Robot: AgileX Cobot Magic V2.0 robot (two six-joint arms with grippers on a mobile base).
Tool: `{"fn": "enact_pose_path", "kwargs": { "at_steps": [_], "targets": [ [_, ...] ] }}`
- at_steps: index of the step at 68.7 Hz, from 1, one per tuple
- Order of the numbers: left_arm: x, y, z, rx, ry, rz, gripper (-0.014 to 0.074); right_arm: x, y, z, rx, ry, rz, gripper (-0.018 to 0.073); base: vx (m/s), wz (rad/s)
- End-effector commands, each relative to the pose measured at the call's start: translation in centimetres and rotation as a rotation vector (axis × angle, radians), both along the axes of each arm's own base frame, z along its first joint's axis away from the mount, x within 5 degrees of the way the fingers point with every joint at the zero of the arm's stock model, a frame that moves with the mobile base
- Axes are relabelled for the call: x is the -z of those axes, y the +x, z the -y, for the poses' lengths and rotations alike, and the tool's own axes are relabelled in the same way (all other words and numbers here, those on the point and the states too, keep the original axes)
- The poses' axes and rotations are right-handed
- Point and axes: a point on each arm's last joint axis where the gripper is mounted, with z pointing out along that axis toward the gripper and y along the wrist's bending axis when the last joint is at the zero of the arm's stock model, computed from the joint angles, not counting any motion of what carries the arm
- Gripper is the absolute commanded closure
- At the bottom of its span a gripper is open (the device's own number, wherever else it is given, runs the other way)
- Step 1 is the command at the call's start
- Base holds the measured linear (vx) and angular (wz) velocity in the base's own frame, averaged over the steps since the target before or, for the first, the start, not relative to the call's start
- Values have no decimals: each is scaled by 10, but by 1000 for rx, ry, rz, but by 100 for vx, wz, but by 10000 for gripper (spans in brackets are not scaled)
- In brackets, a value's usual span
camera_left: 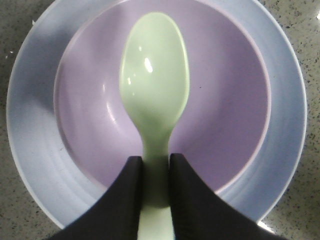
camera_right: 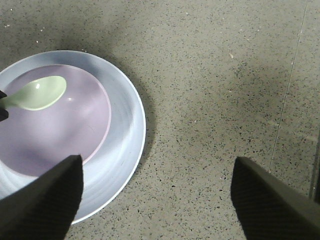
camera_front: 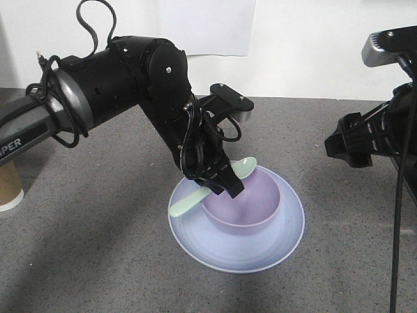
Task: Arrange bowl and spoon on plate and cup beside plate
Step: 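Swing the left gripper with the mint-green spoon over the bowl, then lower the spoon into the bowl and open the left gripper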
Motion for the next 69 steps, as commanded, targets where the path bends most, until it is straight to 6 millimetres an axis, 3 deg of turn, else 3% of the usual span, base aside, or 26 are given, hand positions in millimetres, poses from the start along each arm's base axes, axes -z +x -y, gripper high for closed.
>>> {"fn": "enact_pose_path", "kwargs": {
  "at_steps": [1, 12, 34, 47, 58, 69],
  "targets": [
    [-29, -9, -2, -3, -63, 39, 459, -16, -2, 2, 1, 24, 97, -34, 0, 0],
    [-20, -6, 1, -7, -56, 15, 362, -16, -2, 2, 1, 24, 96, -34, 0, 0],
    [-20, -6, 2, -13, -61, 9, 151, -15, -3, 2, 1, 21, 87, -34, 0, 0],
    [-24, -7, 1, -36, -72, 12, 109, -15, -3, 2, 1, 20, 85, -34, 0, 0],
    [-44, -11, -8, -100, -93, 70, 109, -15, -3, 2, 1, 20, 83, -34, 0, 0],
    [-84, -18, -40, -232, -91, 200, 111, -15, -3, 2, 1, 20, 82, -34, 0, 0]
  ]
}}
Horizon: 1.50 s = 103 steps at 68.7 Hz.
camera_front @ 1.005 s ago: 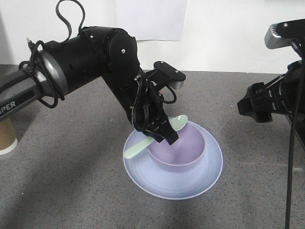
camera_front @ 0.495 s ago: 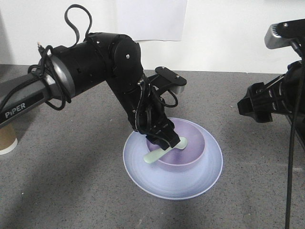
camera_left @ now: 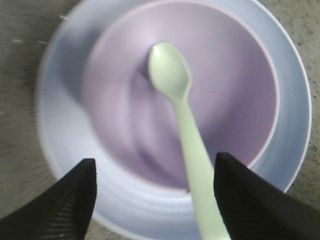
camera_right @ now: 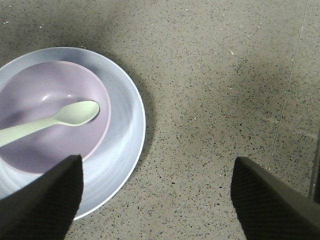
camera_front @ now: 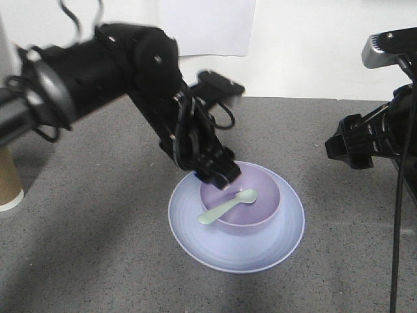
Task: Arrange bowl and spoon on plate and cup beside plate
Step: 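Lower the spoon into the bowl and open the left gripper, then move the left gripper over the brown paper cup and descend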
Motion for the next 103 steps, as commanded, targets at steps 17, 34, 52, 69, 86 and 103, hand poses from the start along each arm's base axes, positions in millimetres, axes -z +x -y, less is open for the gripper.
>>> {"fn": "enact_pose_path", "kwargs": {
  "at_steps": [17, 34, 52, 69, 86, 103],
  "targets": [
    [-114, -15, -124, -443, -56, 315, 111, -16, -3, 2, 1, 21, 91, -34, 0, 0],
    [-138, -17, -210, -719, -48, 395, 111, -16, -2, 2, 1, 23, 98, -34, 0, 0],
    [-119, -12, -267, -898, 21, 340, 111, -16, -2, 2, 1, 23, 98, -34, 0, 0],
    [-85, -12, -307, -1028, 81, 229, 111, -16, -2, 2, 1, 19, 99, -34, 0, 0],
    [-80, -12, -323, -1090, 82, 217, 111, -16, -2, 2, 1, 21, 104, -34, 0, 0],
    [-65, -1, -325, -1087, 104, 158, 111, -17, -2, 2, 1, 21, 108, -34, 0, 0]
  ]
}}
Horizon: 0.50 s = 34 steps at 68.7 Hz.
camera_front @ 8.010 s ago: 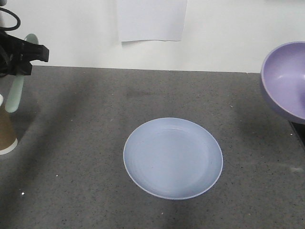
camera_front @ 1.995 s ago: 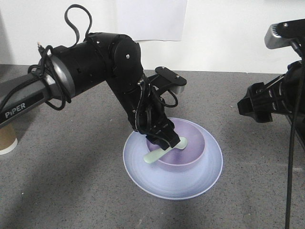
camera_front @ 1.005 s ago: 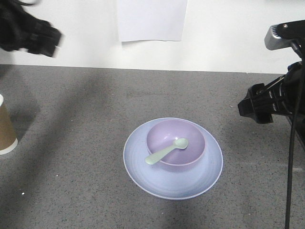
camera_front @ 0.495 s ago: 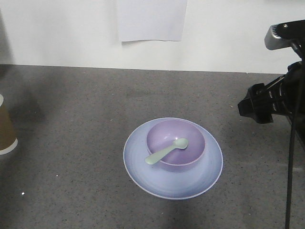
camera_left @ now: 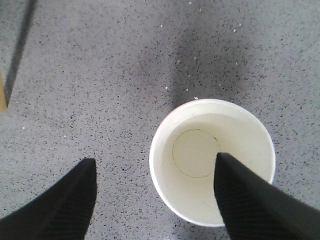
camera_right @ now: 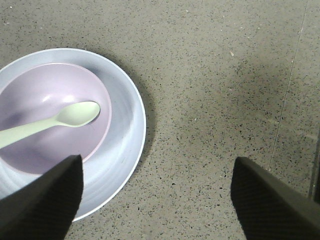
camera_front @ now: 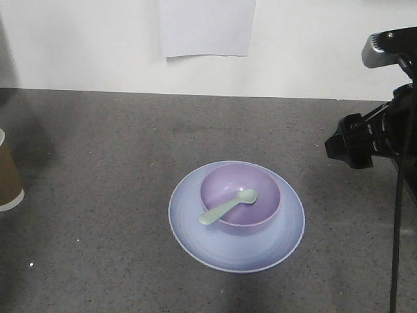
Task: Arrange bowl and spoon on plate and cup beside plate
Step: 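Move the left gripper over the brown paper cup and descend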
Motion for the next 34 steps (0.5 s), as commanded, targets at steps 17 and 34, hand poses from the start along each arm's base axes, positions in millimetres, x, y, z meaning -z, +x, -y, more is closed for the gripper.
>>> {"fn": "enact_pose_path", "kwargs": {
  "at_steps": [17, 34],
  "targets": [
    [4, 3, -2, -10, -6, -3, 111, -16, -2, 2, 1, 20, 105, -34, 0, 0],
    [37, 7, -3, -6, -20, -81, 111, -16, -2, 2, 1, 20, 104, -34, 0, 0]
  ]
}}
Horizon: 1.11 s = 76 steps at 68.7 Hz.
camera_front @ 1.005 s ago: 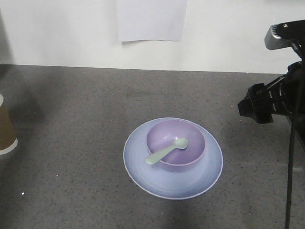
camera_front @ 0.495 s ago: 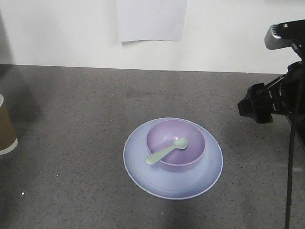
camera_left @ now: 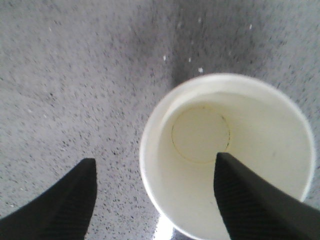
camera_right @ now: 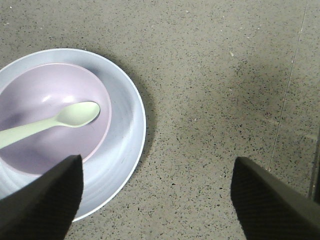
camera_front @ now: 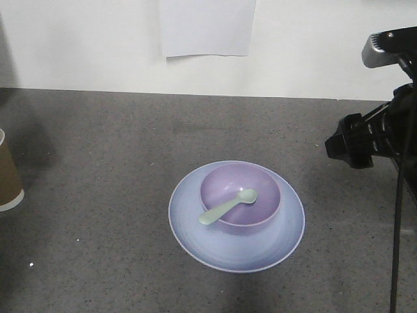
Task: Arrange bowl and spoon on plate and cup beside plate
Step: 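Move the left gripper over the brown paper cup and descend, then grip the paper cup rim with the left gripper and carry it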
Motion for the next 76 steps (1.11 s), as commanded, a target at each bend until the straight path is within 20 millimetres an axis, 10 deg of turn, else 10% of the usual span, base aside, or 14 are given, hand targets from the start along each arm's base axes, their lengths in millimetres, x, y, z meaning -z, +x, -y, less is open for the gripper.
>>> {"fn": "enact_pose_path", "kwargs": {
  "at_steps": [1, 29, 55, 76],
  "targets": [
    [-8, -4, 0, -7, 10, 62, 111, -16, -2, 2, 1, 20, 104, -34, 0, 0],
    [3, 1, -1, -9, 6, 58, 186, -17, -2, 2, 1, 18, 106, -34, 0, 0],
    [4, 3, -2, -6, 7, 60, 605, -16, -2, 2, 1, 18, 105, -34, 0, 0],
    [-22, -8, 14, 62, -98, 186, 605, -16, -2, 2, 1, 18, 106, -34, 0, 0]
  ]
}}
